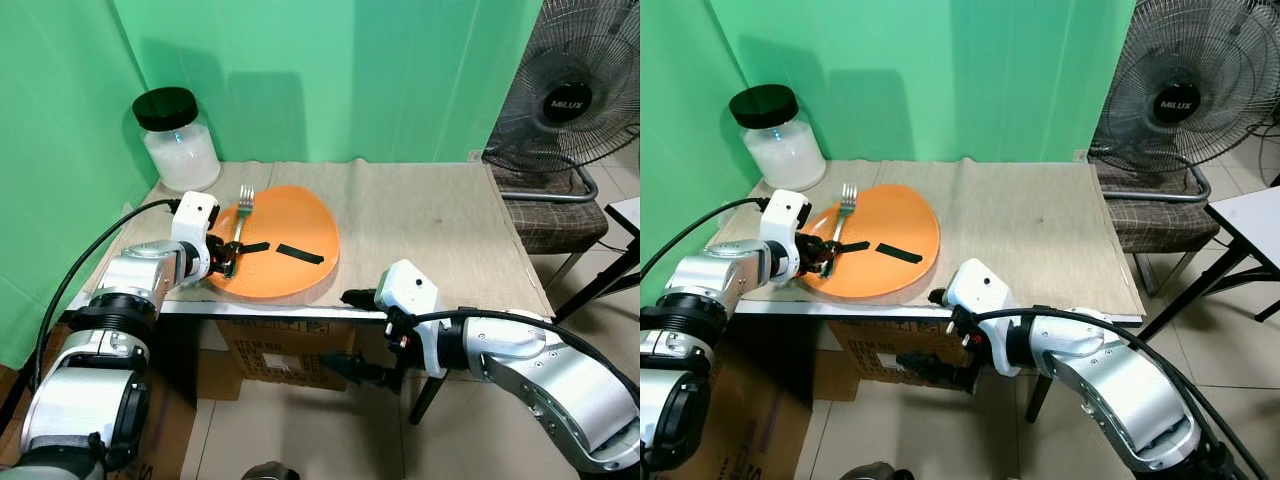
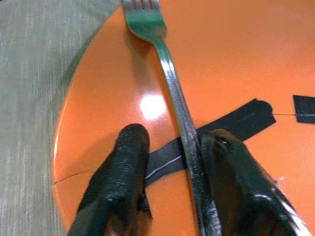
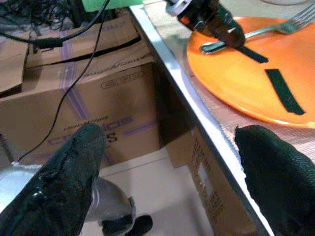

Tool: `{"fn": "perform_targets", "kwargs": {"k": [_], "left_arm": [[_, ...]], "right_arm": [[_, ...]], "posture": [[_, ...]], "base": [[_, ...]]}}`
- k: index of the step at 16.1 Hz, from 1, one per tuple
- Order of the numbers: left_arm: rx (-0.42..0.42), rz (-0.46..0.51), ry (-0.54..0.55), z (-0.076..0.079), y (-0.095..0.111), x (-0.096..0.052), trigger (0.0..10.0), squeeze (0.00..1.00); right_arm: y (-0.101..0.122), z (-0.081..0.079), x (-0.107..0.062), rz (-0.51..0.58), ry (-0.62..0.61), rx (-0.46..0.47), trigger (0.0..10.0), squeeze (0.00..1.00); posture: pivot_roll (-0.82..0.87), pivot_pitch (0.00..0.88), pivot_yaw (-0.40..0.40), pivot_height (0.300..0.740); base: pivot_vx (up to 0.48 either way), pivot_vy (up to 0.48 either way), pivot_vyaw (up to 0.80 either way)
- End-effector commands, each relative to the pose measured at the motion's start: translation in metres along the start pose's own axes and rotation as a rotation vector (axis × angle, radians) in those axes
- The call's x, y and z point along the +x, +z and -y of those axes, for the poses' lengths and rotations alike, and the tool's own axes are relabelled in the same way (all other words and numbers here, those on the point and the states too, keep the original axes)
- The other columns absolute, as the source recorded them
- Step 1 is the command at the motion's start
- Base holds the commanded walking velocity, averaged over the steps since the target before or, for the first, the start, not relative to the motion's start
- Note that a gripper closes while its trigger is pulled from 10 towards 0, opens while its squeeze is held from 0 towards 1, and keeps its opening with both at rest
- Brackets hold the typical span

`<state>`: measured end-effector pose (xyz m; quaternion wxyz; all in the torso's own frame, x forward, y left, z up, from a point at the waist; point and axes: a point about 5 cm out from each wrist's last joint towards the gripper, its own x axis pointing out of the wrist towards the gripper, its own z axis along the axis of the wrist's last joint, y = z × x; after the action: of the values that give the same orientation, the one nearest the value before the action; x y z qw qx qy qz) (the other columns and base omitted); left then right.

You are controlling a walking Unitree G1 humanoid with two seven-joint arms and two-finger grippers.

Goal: Setting the table

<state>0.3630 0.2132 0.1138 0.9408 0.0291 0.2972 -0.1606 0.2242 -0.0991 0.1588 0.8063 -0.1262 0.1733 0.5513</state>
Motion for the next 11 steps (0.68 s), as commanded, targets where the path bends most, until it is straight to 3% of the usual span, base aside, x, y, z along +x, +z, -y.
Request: {"fn": "perform_targets", "kwargs": {"k": [1,11], "left_arm": [[0.002,-0.060,0.005,-0.0023,-0.0104,0.0008,0.0,0.00],[0.006,-0.053,-0.006,-0.0060,-0.0120,-0.0014,0.0,0.00]], "right_arm": [[0.0069,-0.0028,0.0000,0.007,0.022,-0.030,10.0,1.00],[0.0019,-0.0067,-0.0010,-0.022,0.046,-0.030,10.0,1.00]], "posture": [[-0.04,0.087,0.077,0.740],[-0.05,0.080,0.069,0.740]], "base": [[0.000,0.000,0.00],[0.000,0.000,0.00]]}}
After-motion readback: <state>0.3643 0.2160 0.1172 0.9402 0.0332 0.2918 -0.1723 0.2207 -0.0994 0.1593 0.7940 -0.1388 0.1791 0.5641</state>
